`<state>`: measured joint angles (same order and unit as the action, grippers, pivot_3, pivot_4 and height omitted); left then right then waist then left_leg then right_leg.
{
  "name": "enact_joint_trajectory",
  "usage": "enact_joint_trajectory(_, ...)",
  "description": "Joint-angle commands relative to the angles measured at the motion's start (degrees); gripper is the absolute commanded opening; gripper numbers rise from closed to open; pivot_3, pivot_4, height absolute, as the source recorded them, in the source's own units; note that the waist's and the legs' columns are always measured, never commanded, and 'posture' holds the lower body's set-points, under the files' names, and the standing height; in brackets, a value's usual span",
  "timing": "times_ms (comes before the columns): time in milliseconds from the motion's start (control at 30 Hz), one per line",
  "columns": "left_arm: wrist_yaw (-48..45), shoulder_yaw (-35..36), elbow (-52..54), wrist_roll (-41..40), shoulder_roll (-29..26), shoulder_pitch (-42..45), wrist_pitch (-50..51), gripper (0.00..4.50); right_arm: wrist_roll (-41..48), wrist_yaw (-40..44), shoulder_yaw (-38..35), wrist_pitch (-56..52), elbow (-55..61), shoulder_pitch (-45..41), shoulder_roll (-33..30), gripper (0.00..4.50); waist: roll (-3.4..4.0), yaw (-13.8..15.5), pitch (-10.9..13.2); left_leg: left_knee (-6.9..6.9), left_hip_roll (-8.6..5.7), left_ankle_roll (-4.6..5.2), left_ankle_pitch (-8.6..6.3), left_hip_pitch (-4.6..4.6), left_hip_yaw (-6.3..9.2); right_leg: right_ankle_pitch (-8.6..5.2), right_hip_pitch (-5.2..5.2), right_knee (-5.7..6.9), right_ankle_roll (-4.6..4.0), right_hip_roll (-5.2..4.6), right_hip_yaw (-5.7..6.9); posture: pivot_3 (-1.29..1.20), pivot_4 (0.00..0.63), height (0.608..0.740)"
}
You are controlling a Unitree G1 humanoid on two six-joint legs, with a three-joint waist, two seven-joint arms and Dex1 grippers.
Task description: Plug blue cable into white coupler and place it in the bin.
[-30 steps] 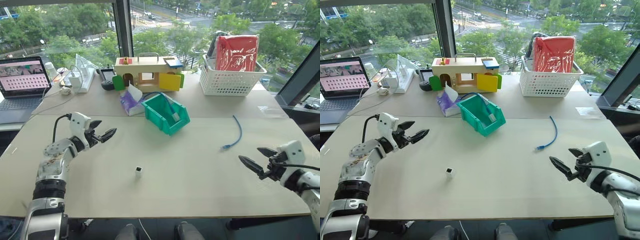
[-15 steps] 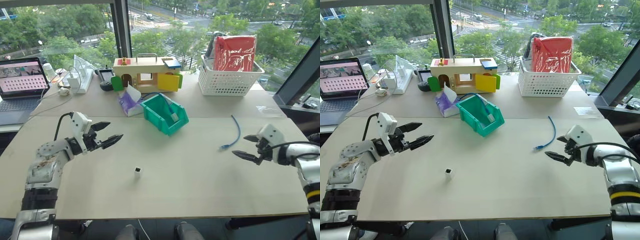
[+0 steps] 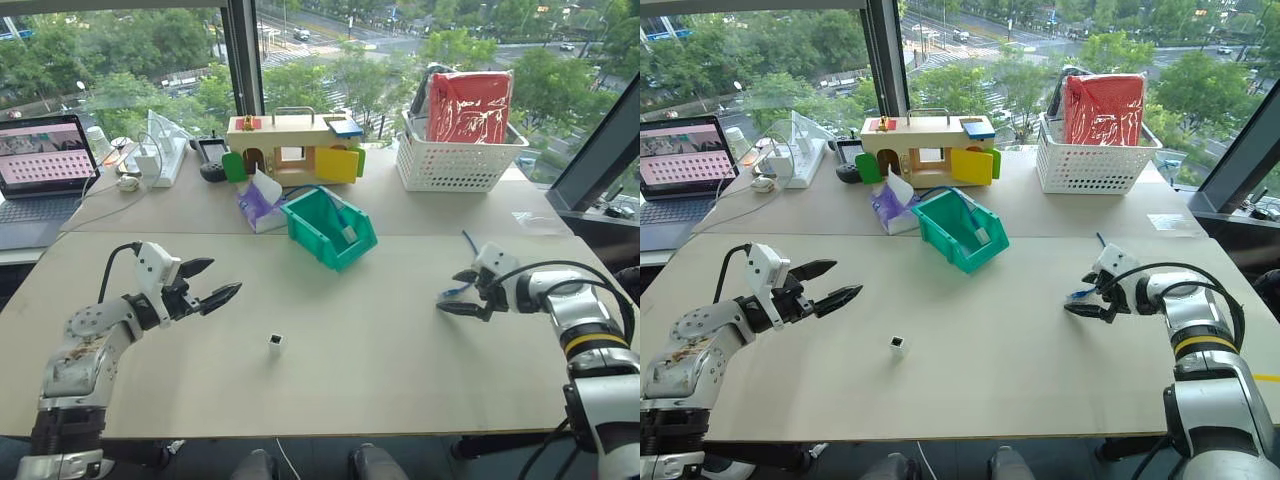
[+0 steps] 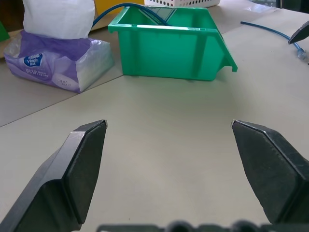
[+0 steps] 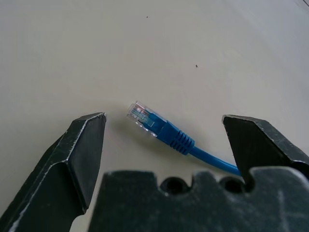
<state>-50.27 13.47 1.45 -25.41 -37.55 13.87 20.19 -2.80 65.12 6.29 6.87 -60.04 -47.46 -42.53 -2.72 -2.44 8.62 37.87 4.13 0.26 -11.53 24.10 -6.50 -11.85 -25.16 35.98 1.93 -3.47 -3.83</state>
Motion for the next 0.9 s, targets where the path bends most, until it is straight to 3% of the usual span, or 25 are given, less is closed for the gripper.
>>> enact_joint_trajectory(33, 0.8, 1.7, 2.3, -1.1, -0.5, -0.1, -0.1, 4.5, -1.7, 0.3, 0.6, -1.9, -2.2, -0.9, -0.5, 3.06, 0.0, 0.0, 0.0, 0.0, 0.0, 0.0, 0.0, -0.02, 0.0, 0.0, 0.02, 0.0, 0.0, -0.01, 0.0, 0.0, 0.15, 0.732)
enact_joint_trajectory(333, 0.8, 1.5, 1.0, -0.9, -0.8, 0.2, -1.2, 4.5, 0.6, 4.0, -0.2, -3.0, 4.2, -0.1, 1.5, 0.08, 0.0, 0.0, 0.0, 0.0, 0.0, 0.0, 0.0, -0.02, 0.0, 0.0, 0.03, 0.01, 0.0, -0.01, 0.0, 0.0, 0.15, 0.732)
enact_joint_trajectory(633, -1.9, -1.8, -0.3, 1.2, -1.9, 2.5, -2.8, 4.5, 2.4, 6.6, 5.0, -13.5, 30.1, 3.8, 11.2, 0.07, 0.03, -0.3, 0.0, -0.01, 0.05, -0.01, 0.0, 0.0, 0.01, 0.0, -0.09, 0.17, -0.02, 0.05, 0.01, 0.0, 0.15, 0.732)
enact_joint_trajectory(900, -7.0, -7.2, -0.6, 3.8, -2.8, 4.4, -4.9, 4.5, 1.2, 4.9, 11.1, -16.3, 37.4, 5.4, 18.0, 0.07, 0.06, 1.2, 0.0, 0.02, 0.02, -0.03, 0.01, 0.17, -0.04, 0.0, -0.19, 0.1, -0.02, -0.02, 0.09, 0.0, 0.15, 0.732)
